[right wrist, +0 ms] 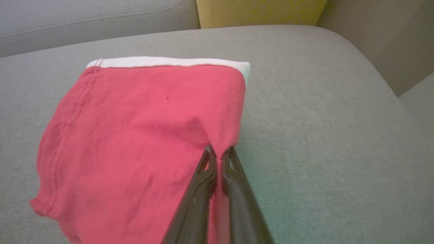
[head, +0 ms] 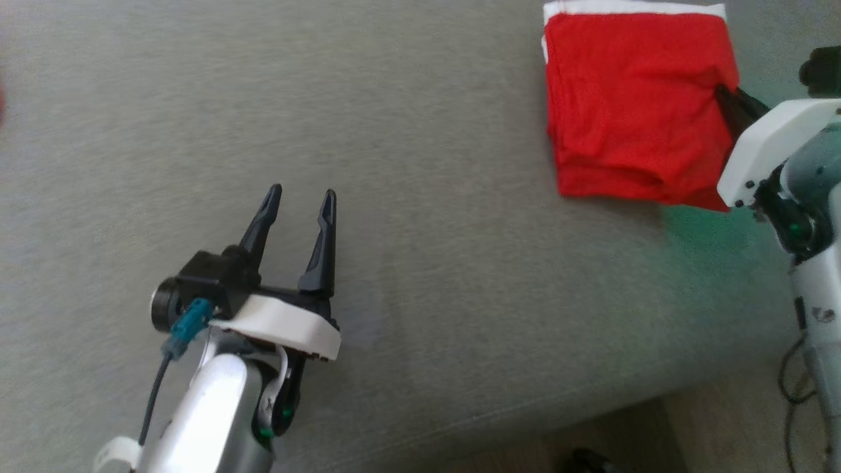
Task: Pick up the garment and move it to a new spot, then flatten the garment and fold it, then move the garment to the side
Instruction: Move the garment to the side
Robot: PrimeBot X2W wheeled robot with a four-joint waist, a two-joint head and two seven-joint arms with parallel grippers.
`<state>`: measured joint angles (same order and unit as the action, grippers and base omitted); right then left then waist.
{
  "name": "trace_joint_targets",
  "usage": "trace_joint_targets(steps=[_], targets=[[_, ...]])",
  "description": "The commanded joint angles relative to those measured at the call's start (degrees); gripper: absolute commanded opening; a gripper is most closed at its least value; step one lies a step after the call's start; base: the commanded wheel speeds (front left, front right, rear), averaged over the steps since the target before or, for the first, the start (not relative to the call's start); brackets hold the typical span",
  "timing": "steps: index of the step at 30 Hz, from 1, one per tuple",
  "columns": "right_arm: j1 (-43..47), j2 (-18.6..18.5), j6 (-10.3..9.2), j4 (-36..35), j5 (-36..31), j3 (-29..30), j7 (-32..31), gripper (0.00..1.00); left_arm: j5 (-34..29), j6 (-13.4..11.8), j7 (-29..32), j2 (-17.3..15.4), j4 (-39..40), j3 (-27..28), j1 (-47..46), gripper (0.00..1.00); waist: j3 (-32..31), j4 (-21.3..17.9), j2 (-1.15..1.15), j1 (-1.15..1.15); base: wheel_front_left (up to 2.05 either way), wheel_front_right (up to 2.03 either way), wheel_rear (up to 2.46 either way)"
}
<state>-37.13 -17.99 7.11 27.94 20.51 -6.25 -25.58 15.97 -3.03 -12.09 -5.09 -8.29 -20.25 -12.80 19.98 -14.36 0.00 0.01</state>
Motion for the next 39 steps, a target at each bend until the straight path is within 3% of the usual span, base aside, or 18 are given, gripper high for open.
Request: trace_joint_targets(steps=[1, 11, 17, 26, 32, 39], targets=[[-2.0, 0.7, 0.37, -1.5, -0.5, 0.0, 1.2, 0.0, -1.1, 0.1, 0.6, -0.9, 2.7, 1.0, -2.0, 1.0, 2.8, -4.0, 0.0, -0.01, 0.0, 0.0, 0.0], [-3.8, 1.9, 0.37, 1.3, -1.6, 1.1, 4.1, 0.0, -1.7, -0.4, 2.5, -1.9, 5.3, 0.3, -2.7, 1.0, 3.8, -4.0, 0.0, -0.01, 0.0, 0.0, 0.0], [-7.1, -0.7, 0.37, 4.7, -5.2, 3.3, 5.8, 0.0, -1.3, -0.8, 2.2, -2.0, 6.3, 0.6, -2.8, 1.0, 4.2, -0.9, 0.0, -0.01, 0.0, 0.0, 0.0], [-14.9, -7.5, 0.37, 12.0, -15.4, 10.3, 5.0, 0.0, -1.1, -1.4, 1.7, -1.8, 7.1, 0.3, -3.5, 1.0, 6.2, 4.3, 0.0, -0.01, 0.0, 0.0, 0.0], [-17.7, -9.1, 0.37, 12.8, -18.8, 9.6, 3.2, 0.0, -1.0, -1.8, 1.5, -2.1, 7.9, 0.4, -3.4, 1.0, 7.6, 5.6, 0.0, -0.01, 0.0, 0.0, 0.0], [-19.1, -8.6, 0.37, 12.6, -24.1, 12.9, 3.1, 0.0, -0.9, -2.3, 1.3, -2.0, 8.5, 0.2, -3.7, 1.0, 8.5, 5.4, 0.0, -0.01, 0.0, 0.0, 0.0]])
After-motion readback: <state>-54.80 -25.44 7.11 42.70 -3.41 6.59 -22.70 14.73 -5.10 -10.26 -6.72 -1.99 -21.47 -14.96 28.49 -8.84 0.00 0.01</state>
